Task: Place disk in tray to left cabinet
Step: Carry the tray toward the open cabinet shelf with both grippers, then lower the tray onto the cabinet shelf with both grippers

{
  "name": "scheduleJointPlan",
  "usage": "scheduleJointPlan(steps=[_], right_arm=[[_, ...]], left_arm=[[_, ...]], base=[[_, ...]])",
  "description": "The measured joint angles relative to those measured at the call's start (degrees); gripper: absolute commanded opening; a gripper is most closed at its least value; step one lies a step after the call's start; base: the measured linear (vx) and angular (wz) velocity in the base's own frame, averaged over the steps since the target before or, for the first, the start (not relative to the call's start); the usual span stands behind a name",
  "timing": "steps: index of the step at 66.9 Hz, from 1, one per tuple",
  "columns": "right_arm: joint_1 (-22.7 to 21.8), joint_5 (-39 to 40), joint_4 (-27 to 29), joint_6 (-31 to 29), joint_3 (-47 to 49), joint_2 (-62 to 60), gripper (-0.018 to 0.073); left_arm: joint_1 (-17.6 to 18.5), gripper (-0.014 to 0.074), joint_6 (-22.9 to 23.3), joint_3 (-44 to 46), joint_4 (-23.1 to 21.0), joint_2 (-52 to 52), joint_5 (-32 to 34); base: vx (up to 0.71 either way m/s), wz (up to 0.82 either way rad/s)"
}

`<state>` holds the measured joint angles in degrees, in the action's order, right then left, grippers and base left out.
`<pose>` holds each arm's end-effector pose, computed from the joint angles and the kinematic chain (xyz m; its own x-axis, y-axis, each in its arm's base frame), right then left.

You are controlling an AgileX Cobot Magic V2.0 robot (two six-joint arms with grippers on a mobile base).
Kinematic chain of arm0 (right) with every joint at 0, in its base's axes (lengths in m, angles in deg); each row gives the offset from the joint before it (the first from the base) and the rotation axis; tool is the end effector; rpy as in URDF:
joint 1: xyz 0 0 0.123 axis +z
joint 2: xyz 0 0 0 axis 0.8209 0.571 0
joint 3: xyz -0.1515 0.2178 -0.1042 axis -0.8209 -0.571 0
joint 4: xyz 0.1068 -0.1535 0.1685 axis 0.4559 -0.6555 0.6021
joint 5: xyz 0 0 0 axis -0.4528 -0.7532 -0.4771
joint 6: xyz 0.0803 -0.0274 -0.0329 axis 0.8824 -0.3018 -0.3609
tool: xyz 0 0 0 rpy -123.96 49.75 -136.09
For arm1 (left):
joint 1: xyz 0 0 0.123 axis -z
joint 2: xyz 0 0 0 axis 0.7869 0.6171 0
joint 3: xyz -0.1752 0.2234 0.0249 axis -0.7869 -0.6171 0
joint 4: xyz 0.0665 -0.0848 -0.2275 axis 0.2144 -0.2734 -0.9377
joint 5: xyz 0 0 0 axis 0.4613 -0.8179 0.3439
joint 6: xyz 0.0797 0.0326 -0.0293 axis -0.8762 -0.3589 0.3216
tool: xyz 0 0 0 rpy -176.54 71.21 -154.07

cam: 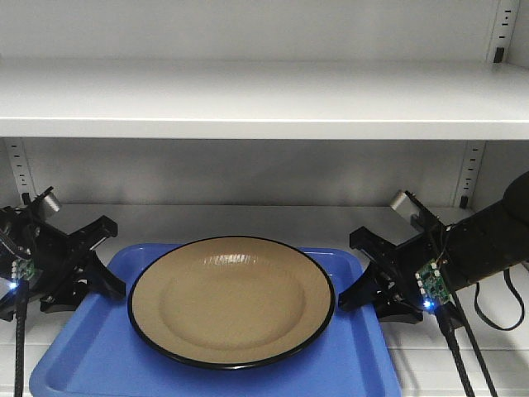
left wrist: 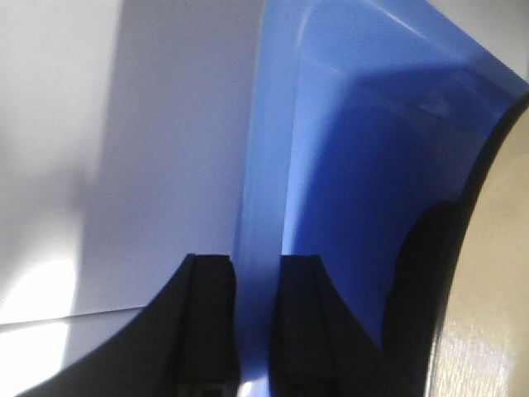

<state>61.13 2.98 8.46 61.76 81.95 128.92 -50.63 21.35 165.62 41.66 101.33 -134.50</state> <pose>0.3569 0.0958 0.3093 -0.9691 0.1544 -0.1923 -0.0204 0.7269 0.6864 0.3592 -0.0622 0.3277 -0.9514 -0.2421 -0.1902 -0.0641 0.7600 -0.6468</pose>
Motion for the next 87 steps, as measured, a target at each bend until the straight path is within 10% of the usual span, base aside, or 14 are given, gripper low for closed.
scheduleJointPlan(steps=[42,87], right_arm=[[0.0,0.6,0.0,0.0,0.0,0.0,-0.0004],[0.3,19.3,7.0,-7.6,0.0,3.5,0.0004]], left_arm=[[0.0,0.0000,0.0,0.0,0.0,0.0,0.6],[0.6,0.0003,-0.5,0.0,-5.0,2.7,15.7]], base=[[0.00,0.00],[0.00,0.00]])
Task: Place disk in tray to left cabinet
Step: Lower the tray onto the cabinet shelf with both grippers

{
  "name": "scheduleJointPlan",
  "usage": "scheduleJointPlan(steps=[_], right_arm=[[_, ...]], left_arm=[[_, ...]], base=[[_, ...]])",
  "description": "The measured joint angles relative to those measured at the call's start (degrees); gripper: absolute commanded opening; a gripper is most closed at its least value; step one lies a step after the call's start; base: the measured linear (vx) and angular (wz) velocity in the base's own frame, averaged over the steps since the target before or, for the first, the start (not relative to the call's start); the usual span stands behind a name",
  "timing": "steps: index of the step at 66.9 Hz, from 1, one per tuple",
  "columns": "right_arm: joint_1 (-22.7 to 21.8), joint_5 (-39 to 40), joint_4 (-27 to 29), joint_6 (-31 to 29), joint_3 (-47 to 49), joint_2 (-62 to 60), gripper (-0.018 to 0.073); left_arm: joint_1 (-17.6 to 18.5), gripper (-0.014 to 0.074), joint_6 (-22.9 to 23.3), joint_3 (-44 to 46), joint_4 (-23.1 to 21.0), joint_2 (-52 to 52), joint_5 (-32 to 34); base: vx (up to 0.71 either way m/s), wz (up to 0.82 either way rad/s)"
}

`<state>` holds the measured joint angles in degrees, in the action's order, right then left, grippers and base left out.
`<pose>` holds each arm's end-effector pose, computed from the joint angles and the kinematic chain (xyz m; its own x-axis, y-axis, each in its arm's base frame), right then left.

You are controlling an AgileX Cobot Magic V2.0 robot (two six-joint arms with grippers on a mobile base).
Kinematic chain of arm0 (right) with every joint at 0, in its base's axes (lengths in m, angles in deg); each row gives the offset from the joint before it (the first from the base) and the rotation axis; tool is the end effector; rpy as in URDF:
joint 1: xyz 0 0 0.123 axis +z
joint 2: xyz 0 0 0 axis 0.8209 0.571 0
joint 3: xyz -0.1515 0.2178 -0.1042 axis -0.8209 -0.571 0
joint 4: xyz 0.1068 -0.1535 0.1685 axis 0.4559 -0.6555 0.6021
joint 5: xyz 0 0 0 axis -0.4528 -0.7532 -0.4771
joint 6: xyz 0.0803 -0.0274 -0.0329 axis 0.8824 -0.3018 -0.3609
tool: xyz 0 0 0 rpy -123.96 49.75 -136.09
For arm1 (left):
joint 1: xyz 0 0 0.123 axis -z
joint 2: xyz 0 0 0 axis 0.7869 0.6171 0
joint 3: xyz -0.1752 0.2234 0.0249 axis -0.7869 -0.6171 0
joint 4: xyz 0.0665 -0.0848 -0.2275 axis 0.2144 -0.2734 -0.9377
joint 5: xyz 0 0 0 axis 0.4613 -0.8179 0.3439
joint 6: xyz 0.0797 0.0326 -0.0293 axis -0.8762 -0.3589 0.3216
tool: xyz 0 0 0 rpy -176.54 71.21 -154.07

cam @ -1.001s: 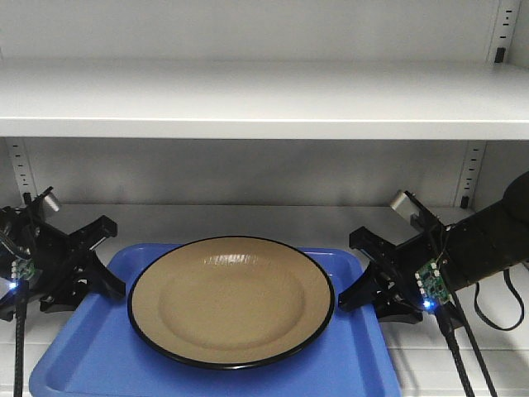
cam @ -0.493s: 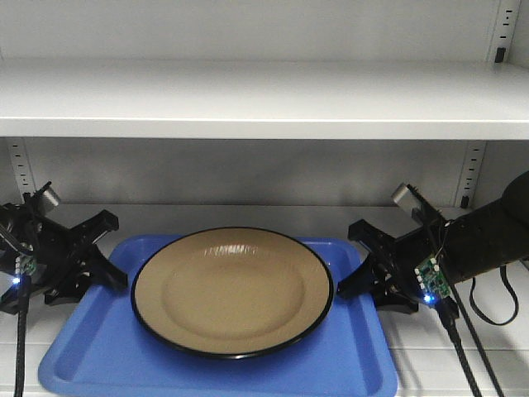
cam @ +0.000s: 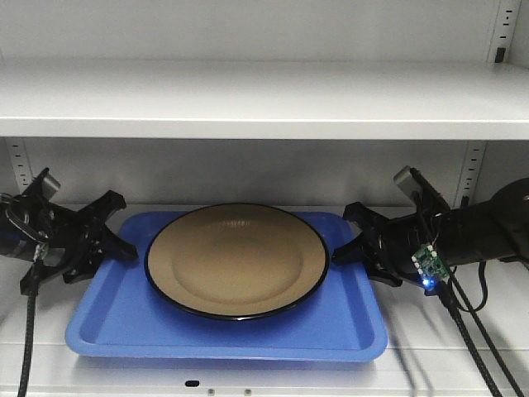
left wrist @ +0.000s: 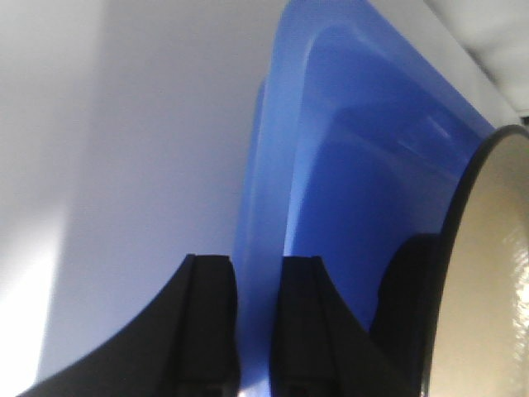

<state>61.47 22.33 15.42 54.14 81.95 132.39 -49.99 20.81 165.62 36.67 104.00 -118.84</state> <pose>0.3960 0.0950 0.2989 -0.8522 0.3289 -0.4070 -0.0593 0.7120 0.6997 0.3908 -0.0638 0.3213 -0.8529 -0.4183 -0.3123 -0.0861 0.7028 -0.7062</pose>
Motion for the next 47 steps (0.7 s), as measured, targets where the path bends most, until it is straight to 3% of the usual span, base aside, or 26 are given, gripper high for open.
scheduleJointPlan(steps=[24,47], right_arm=[[0.4,3.2,-1.3,-0.1,0.0,2.8,0.0067],[0.6,4.6,-3.4,-0.1,0.0,2.7,0.0262]], left_arm=[[0.2,0.0066,0.0,-0.1,-1.4,4.0,1.5],[0.8,0.0279,-2.3,-0.1,-1.9,4.6,3.0]], base=[[0.00,0.00],[0.00,0.00]])
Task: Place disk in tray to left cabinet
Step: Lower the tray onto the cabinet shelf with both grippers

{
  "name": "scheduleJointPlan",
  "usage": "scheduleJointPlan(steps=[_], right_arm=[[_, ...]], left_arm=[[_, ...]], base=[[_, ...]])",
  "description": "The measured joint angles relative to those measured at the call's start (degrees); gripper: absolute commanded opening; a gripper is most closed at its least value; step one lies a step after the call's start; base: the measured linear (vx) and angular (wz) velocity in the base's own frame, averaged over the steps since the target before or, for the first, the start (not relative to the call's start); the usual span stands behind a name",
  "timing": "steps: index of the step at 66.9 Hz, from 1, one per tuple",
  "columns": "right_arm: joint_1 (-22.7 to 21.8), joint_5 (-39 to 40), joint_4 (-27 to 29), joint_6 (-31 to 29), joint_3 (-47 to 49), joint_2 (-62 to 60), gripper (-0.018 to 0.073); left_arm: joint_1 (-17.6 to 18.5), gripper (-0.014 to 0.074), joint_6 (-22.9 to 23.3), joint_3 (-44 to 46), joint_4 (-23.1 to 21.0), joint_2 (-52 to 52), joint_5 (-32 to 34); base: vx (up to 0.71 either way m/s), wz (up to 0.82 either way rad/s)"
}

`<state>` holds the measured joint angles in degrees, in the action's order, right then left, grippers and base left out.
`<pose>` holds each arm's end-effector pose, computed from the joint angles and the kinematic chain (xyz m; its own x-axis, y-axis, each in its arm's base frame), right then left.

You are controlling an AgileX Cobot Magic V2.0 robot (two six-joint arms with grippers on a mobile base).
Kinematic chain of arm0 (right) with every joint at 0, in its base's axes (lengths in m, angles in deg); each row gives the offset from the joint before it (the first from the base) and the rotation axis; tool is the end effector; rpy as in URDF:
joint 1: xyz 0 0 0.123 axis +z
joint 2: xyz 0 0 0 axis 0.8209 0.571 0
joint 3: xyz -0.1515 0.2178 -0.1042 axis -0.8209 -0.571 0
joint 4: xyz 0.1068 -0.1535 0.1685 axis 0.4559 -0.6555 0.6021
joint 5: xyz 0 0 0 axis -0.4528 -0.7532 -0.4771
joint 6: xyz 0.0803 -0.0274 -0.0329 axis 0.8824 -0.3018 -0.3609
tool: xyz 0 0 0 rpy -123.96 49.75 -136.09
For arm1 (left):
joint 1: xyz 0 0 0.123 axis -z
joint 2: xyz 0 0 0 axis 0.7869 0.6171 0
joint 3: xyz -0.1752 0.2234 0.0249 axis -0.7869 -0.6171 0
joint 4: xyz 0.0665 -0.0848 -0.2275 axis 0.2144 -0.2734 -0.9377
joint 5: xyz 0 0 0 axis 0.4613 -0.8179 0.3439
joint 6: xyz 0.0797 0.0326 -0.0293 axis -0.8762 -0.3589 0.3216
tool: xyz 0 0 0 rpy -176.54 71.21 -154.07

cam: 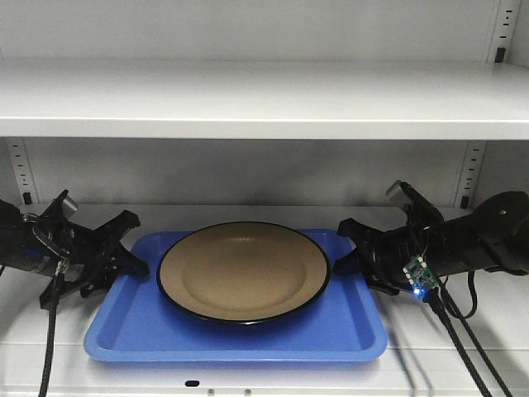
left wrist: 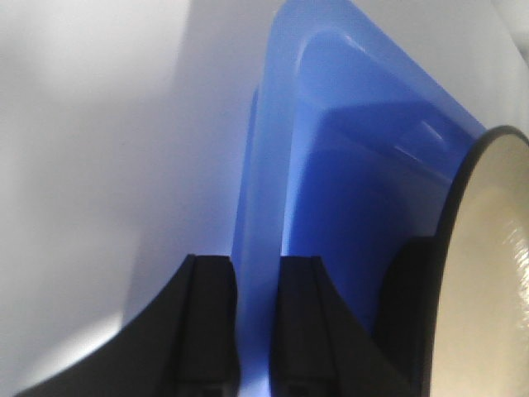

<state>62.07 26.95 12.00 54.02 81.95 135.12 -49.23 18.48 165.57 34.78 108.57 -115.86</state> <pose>0.4086 0.0942 0.2786 -0.8356 0.3256 -0.4425 -0.0439 0.7633 0.6446 0.4088 -0.0693 0.2920 -0.8581 -0.4223 -0.2920 -0.1042 0.7002 -0.7063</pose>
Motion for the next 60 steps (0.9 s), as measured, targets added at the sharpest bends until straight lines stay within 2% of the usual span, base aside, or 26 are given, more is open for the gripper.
scheduleJointPlan(steps=[10,44,60], right_arm=[[0.4,0.4,0.3,0.0,0.0,0.0,0.0321],[1.0,6.7,-1.1,-0.1,0.0,0.0,0.0323],[1.0,9.7,-4.4,-0.1,0.2,-0.1,0.0322]], left_arm=[[0.2,0.0333,-1.9,0.0,-0.3,0.0,1.0],[0.5,0.0335,-3.7,0.0,-1.0,0.0,6.5],[0.5,0.0335,-3.7,0.0,4.3,0.0,8.4]], base=[[0.00,0.00],[0.00,0.00],[0.00,0.00]])
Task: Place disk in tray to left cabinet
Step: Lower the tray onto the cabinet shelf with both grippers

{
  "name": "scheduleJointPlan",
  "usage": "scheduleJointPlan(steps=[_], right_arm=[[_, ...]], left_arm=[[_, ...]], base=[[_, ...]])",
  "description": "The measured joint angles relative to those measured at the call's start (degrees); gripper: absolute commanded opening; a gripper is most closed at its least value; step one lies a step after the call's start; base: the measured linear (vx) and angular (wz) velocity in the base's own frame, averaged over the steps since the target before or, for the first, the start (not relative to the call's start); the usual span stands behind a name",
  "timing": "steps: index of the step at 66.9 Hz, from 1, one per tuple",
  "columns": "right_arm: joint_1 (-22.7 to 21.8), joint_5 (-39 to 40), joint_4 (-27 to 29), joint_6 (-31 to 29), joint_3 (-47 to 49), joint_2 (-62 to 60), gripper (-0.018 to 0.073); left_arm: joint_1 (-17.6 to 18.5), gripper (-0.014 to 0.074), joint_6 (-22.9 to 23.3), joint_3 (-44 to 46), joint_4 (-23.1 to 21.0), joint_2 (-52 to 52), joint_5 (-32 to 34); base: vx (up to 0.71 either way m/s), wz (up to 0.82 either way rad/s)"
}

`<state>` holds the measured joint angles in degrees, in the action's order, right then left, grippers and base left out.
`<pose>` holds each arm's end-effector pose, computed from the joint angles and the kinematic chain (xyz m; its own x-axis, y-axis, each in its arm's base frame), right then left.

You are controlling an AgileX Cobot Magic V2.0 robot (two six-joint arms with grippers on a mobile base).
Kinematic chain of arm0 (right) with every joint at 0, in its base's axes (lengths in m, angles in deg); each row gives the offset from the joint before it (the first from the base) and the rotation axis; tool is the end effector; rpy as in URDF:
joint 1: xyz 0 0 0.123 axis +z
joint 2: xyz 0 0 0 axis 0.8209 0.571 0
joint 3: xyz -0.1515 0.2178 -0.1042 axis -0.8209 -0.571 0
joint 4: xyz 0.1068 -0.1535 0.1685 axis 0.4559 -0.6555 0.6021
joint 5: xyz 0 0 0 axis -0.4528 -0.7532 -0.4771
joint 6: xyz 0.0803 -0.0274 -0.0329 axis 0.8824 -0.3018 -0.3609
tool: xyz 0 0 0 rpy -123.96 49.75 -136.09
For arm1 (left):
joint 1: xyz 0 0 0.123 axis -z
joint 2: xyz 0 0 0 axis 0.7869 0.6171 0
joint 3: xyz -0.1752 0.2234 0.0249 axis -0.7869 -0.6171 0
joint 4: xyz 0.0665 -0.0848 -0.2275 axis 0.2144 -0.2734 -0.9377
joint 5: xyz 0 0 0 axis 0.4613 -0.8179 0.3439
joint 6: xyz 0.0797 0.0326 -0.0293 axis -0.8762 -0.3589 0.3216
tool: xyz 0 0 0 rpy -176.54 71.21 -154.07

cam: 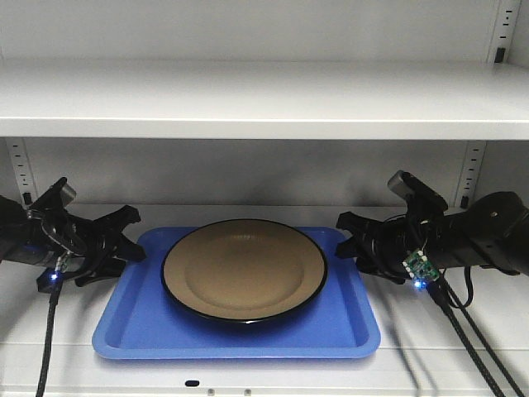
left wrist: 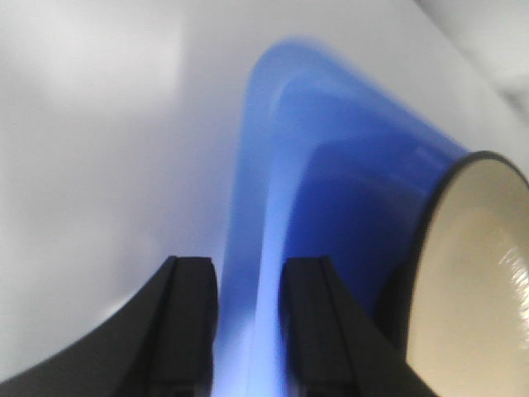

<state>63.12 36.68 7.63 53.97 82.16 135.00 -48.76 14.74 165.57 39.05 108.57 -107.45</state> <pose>0.4186 0.0914 0.2836 -0.7396 0.3411 -0.5802 -0.0637 0.8226 0.5650 0.4186 -0.0632 0.2932 -0.7897 -0.4032 -0.4625 -0.0348 0.7820 -0.6223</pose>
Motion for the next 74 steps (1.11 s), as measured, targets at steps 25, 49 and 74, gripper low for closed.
scheduleJointPlan(steps=[25,49,74], right_arm=[[0.0,0.7,-3.4,0.0,0.3,-0.2,0.0319],[0.0,0.6,-3.5,0.0,0.3,-0.2,0.0319],[0.0,0.6,-3.5,0.0,0.3,-0.2,0.0319]], left_arm=[[0.2,0.0335,0.0,0.0,2.7,-0.2,0.4],[0.2,0.0335,0.0,0.0,2.7,-0.2,0.4],[0.2,0.0335,0.0,-0.7,3.5,-1.0,0.9]], base=[[0.00,0.00],[0.00,0.00],[0.00,0.00]])
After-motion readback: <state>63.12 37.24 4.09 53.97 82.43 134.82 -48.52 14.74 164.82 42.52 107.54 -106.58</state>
